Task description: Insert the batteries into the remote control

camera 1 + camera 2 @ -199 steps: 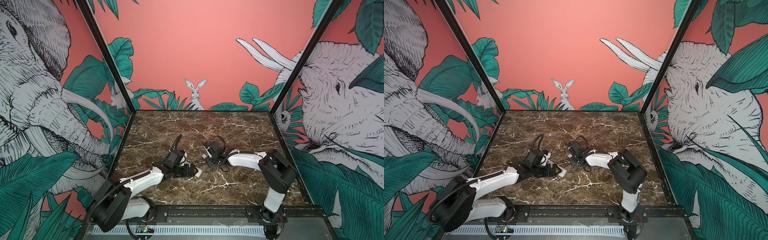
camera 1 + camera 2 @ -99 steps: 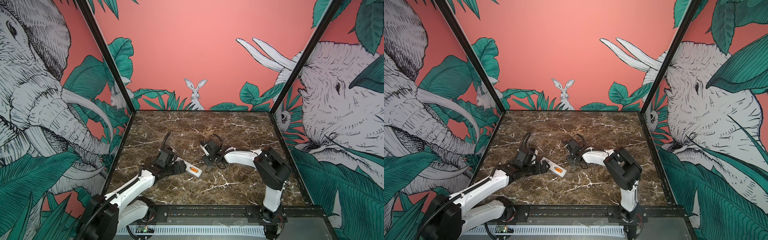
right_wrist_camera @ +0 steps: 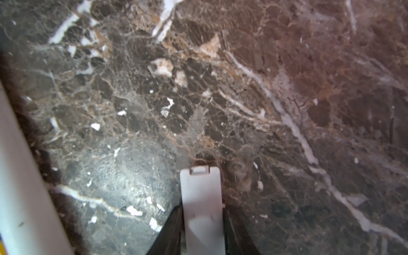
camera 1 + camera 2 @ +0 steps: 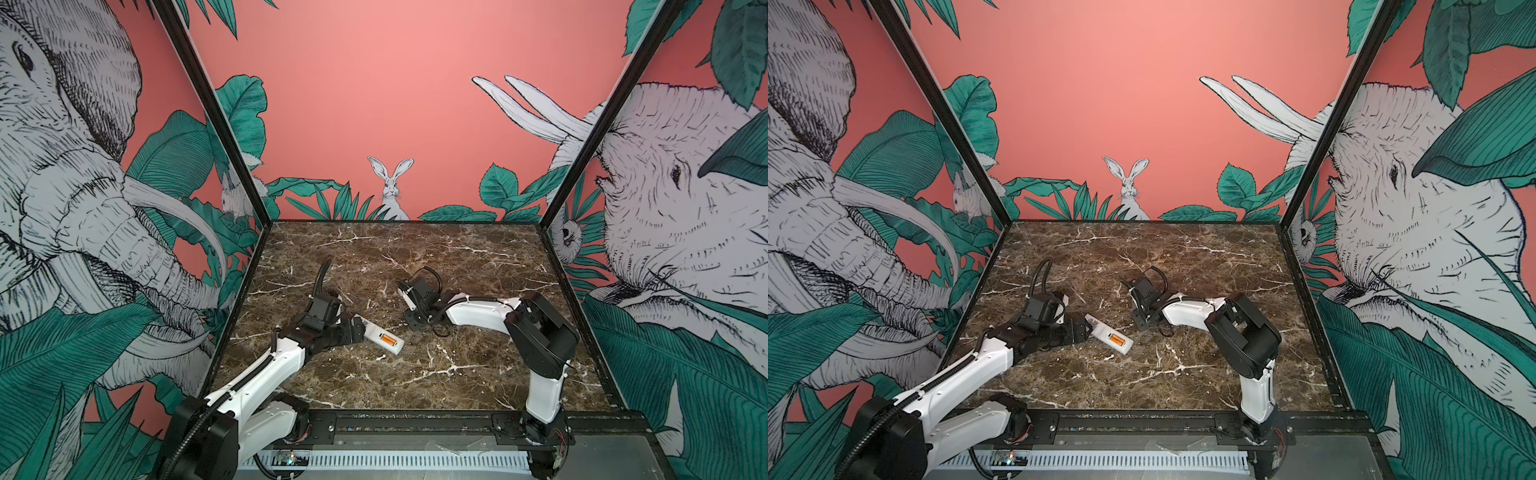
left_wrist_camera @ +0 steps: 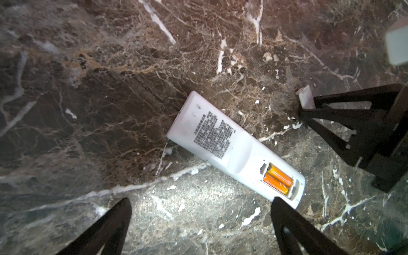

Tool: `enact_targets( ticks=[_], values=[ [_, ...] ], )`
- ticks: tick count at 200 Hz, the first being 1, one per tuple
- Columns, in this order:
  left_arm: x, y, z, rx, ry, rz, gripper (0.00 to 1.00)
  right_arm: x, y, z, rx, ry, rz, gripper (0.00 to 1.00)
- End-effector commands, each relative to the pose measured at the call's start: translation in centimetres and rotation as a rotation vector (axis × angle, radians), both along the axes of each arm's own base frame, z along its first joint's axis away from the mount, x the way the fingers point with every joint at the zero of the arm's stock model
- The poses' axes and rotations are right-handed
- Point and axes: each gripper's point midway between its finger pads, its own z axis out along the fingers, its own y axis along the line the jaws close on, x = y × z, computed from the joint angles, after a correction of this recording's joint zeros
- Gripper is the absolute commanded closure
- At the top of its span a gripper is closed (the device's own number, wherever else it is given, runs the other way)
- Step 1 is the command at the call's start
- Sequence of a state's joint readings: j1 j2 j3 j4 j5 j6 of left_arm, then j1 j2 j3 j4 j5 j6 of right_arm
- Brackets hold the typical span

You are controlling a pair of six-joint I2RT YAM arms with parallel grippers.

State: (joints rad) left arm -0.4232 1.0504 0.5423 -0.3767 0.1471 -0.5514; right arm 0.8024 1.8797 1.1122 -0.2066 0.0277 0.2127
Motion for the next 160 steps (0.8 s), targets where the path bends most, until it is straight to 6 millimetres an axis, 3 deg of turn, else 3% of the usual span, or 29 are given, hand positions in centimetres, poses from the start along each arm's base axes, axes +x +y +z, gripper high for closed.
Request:
enact_targets(
  ticks=[1, 64, 160],
  values=[
    [0.5, -0.3, 1.6, -0.005, -0.033, -0.043, 0.01, -1.5, -0.6, 0.2, 0.000, 0.017, 0.053, 0.69],
    [-0.1, -0.6, 4.1, 0.051, -0.012, -0.167, 0.01, -3.2, 1.5, 3.4, 0.167, -0.059, 0.153, 0.71],
    [-0.9, -0.3, 7.7, 0.068, -0.057, -0.223, 0.01, -2.6, 0.4, 1.9, 0.083, -0.048, 0.133, 0.72]
  ],
)
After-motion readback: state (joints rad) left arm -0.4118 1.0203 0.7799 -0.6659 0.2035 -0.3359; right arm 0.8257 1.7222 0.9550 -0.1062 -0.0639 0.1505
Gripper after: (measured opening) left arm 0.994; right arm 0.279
